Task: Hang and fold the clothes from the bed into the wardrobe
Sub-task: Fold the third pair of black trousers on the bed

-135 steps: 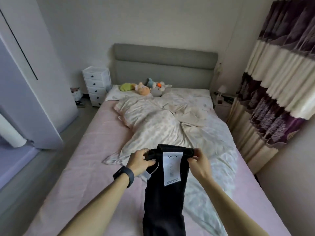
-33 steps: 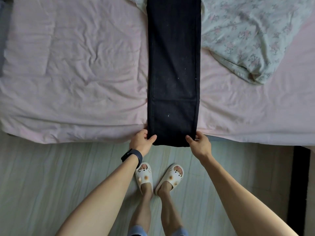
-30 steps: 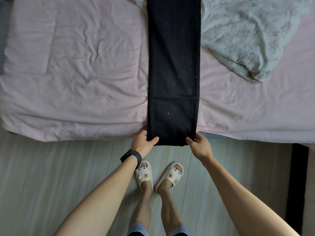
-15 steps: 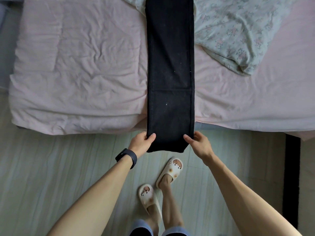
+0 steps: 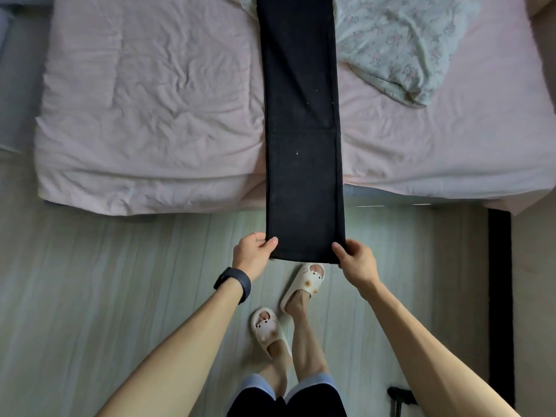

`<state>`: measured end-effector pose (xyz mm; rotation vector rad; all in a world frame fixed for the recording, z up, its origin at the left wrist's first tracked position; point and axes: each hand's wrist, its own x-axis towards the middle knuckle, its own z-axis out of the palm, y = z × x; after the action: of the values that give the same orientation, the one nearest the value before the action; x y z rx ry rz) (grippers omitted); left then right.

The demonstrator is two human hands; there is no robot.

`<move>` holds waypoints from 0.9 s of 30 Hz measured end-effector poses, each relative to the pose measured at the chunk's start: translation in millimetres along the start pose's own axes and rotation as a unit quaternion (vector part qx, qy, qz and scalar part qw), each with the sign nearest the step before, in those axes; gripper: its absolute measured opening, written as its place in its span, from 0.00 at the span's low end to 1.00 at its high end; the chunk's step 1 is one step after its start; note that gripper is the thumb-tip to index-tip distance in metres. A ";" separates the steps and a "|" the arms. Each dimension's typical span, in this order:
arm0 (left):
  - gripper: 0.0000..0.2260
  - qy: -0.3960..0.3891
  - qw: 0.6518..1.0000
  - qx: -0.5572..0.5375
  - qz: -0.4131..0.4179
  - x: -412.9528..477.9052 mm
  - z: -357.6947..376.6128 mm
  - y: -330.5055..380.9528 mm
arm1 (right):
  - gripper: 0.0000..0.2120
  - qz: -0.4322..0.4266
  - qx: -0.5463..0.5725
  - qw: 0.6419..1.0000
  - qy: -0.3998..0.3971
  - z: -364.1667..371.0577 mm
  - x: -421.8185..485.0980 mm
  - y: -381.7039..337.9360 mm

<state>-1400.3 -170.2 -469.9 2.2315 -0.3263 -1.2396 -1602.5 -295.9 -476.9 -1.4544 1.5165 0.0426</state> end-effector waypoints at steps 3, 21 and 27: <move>0.13 0.017 0.999 -0.035 -0.005 -8.7 -8.9 10.6 | 0.21 -0.013 -0.048 0.997 0.055 -2.1 -11.5 -13.8; 0.16 -0.032 0.991 -0.048 0.125 -68.3 -39.1 9.7 | 0.02 -0.129 0.159 0.978 0.037 -18.5 -78.9 -30.8; 0.16 0.110 0.901 0.278 0.316 -83.6 -59.6 56.6 | 0.22 -0.242 -0.106 0.963 0.060 -39.7 -95.3 -69.9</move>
<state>-1392.6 -156.5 -353.7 2.3726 -1.3279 -0.5722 -1593.0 -269.9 -355.4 -1.9984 1.2376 -0.1865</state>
